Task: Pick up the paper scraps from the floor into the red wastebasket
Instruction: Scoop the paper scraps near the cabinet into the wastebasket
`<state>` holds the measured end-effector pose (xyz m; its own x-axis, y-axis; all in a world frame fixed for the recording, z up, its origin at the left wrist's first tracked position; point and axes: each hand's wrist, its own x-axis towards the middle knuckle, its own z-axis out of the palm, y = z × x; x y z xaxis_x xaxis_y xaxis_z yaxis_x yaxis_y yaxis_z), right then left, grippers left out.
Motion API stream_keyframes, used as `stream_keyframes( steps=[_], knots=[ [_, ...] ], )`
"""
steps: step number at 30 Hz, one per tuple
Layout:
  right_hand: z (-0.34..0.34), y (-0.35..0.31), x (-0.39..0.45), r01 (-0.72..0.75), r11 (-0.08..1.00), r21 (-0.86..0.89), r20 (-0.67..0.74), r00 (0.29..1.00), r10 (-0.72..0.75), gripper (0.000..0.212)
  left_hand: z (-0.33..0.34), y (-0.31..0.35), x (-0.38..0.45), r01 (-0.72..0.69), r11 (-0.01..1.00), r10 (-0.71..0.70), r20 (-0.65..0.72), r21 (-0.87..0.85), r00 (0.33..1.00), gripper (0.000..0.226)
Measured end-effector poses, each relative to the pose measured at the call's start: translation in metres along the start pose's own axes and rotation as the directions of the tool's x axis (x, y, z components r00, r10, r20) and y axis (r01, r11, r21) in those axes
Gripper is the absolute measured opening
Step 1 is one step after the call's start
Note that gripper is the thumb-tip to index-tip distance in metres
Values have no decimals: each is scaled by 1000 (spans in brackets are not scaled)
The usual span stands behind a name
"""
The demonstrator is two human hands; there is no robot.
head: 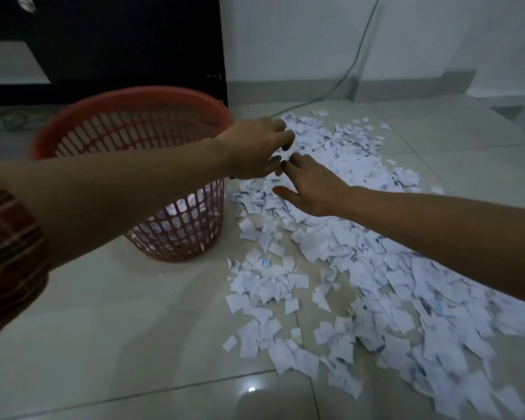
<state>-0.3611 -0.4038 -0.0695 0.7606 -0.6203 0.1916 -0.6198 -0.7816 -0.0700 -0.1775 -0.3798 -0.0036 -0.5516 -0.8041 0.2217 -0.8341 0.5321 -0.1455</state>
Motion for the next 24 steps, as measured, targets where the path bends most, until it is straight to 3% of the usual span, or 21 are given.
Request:
stream_keyframes(
  steps=[4, 8, 14, 17, 20, 24],
  knots=[
    [32, 4, -58, -11, 1000, 1, 194, 981, 11, 48, 45, 42, -16, -90, 996, 84, 220, 18, 972, 32],
    [59, -5, -118, 9, 1000, 17, 415, 910, -16, 56, 94, 78, -41, -157, 985, 171, 409, -68, 896, 33],
    [97, -14, -190, 215, 977, 15, 576, 796, -184, 74, 166, 111, -92, -81, 965, 163, 326, -250, 931, 41],
    [115, -26, -214, 196, 977, 80, 543, 814, -208, 81, 184, 119, -119, -132, 955, 212, 302, -265, 929, 42],
    [129, -45, -231, 267, 956, 120, 495, 819, -290, 79, 193, 118, -137, -137, 955, 217, 307, -261, 927, 47],
    [146, -61, -237, 444, 873, 203, 526, 702, -480, 73, 199, 113, -144, -91, 951, 184, 305, -295, 934, 51]
  ],
)
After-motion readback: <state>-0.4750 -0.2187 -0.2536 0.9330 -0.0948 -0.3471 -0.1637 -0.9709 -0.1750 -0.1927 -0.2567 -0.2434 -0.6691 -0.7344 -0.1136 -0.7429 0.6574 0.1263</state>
